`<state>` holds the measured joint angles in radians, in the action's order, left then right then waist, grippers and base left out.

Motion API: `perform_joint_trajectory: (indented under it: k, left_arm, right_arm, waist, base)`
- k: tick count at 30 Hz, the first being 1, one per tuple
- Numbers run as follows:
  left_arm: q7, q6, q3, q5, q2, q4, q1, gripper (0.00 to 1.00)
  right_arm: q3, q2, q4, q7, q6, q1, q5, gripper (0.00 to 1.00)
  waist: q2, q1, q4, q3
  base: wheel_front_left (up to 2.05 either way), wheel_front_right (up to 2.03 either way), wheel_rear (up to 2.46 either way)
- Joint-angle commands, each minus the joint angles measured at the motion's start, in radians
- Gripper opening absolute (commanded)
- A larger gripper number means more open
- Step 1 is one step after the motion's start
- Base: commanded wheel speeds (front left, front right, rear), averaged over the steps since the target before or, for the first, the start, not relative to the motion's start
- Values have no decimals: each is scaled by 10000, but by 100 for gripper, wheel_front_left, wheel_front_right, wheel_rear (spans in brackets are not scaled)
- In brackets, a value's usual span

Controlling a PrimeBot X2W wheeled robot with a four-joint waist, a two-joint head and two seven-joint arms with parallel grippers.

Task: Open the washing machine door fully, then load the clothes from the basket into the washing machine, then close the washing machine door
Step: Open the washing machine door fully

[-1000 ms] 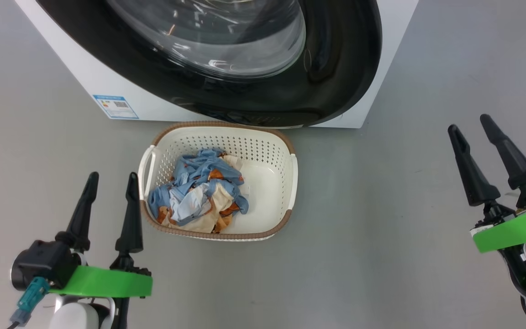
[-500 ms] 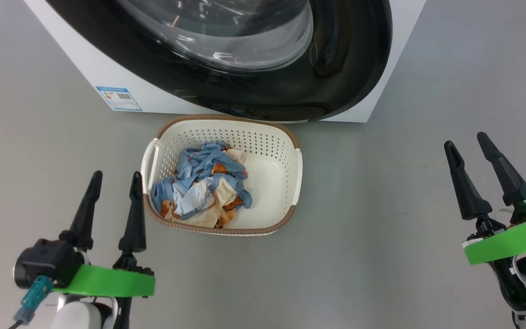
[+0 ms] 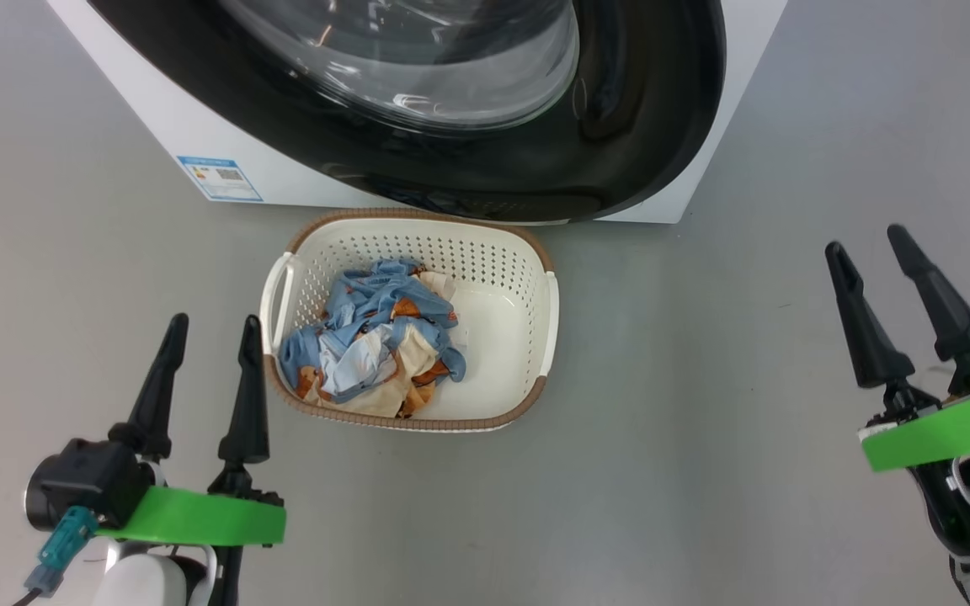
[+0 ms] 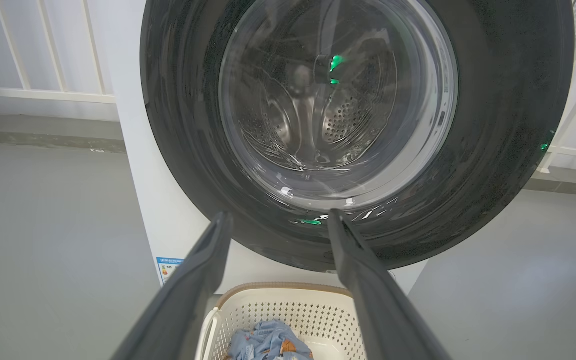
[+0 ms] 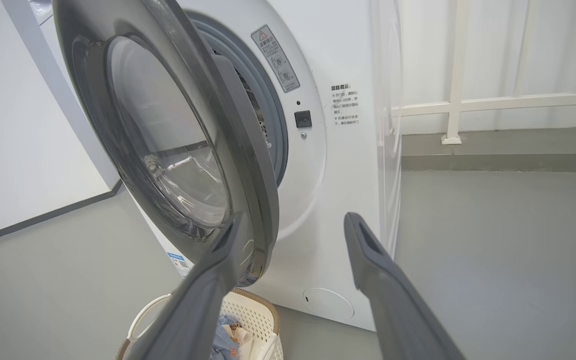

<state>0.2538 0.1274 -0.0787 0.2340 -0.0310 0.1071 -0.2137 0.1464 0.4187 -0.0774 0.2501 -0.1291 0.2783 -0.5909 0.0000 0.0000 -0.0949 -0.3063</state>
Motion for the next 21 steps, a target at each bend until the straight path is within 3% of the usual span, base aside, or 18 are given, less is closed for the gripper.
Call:
perform_joint_trajectory:
  k: [1, 11, 12, 13, 15, 16, 18, 19, 20, 21]
  left_arm:
    - [80, 32, 313, -22, -192, -212, -247, 100]
    - [80, 32, 269, -68, -192, -194, -393, 100]
    - [80, 32, 257, -64, -192, -189, -403, 100]
    - [80, 32, 245, -60, -192, -186, -410, 100]
    - [80, 32, 231, -50, -192, -192, -427, 100]
    - [80, 32, 228, -43, -192, -196, -437, 100]
    - [80, 32, 226, -28, -192, -193, -463, 100]
    - [80, 32, 223, -21, -192, -189, -476, 100]
    - [80, 32, 223, -21, -192, -189, -476, 100]
    - [80, 32, 217, -12, -192, -188, -492, 100]
  right_arm:
    - [110, 218, 253, 115, -16, 215, -44, 100]
    - [103, 202, -963, 70, -16, 2045, -1405, 100]
    - [103, 189, -1081, 12, -16, 2250, -1571, 87]
    - [105, 191, -1192, -50, -16, 2465, -1726, 82]
    - [80, 193, -1401, -160, -16, 2884, -2090, 84]
    - [88, 206, -1501, -248, -16, 3093, -2284, 79]
    - [101, 192, -1698, -447, -16, 3512, -2781, 48]
    - [97, 181, -1822, -582, -16, 3717, -3063, 38]
    - [97, 181, -1822, -582, -16, 3717, -3063, 38]
    - [110, 194, -1938, -719, -16, 3922, -3308, 22]
  waist:
    - [0, 0, 10, -22]
    - [0, 0, 61, -173]
    - [0, 0, 54, -174]
    - [0, 0, 42, -177]
    - [0, 0, 10, -197]
    - [0, 0, -9, -220]
    - [0, 0, -45, -260]
    - [0, 0, -63, -276]
    - [0, 0, -63, -276]
    - [0, 0, -85, -297]
  base:
    - [0, 0, 0]
    - [0, 0, 0]
    - [0, 0, 0]
    - [0, 0, 0]
    - [0, 0, 0]
    - [0, 0, 0]
    - [0, 0, 0]
    - [0, 0, 0]
    - [0, 0, 0]
    - [0, 0, 0]
